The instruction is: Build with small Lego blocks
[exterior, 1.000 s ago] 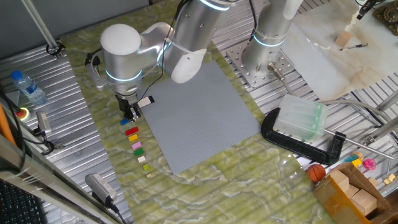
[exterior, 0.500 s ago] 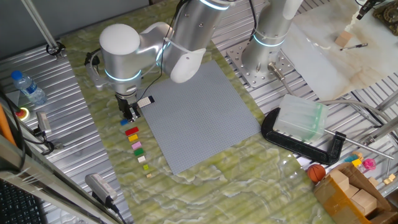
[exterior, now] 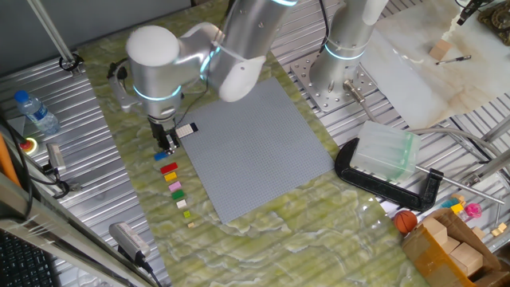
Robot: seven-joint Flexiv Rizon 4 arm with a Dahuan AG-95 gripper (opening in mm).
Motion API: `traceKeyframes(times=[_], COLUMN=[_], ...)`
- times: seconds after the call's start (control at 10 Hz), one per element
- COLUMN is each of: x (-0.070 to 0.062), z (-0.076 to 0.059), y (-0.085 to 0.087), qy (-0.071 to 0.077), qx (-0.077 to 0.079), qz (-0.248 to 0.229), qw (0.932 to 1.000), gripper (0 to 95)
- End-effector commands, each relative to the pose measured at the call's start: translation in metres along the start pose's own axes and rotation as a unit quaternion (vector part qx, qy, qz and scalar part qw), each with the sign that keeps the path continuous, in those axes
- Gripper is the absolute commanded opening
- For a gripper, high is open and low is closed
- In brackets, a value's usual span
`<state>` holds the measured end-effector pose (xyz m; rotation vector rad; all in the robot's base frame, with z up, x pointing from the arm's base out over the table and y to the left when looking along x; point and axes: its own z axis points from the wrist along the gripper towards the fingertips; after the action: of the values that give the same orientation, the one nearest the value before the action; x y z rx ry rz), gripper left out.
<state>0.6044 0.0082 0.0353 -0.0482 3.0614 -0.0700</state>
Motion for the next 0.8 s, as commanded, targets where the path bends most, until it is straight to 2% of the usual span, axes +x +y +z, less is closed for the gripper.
traceKeyframes(times=[0.1,0.2,0.6,0.7,0.8], x=[-0.0026,-0.0026,-0.0014,-0.0039,-0.0072], z=[0.0039,0.0039,0.0005,0.0008,0.0014], y=[0.0014,0.0014,0.0035,0.0044,0.0034], qy=[0.028,0.034,0.022,0.015,0.01], qx=[0.0,0.0,0.0,0.0,0.001], qz=[-0.009,-0.022,-0.032,-0.033,-0.031], qw=[0.9996,0.9992,0.9992,0.9994,0.9995], gripper=[0.0,0.0,0.0,19.0,19.0])
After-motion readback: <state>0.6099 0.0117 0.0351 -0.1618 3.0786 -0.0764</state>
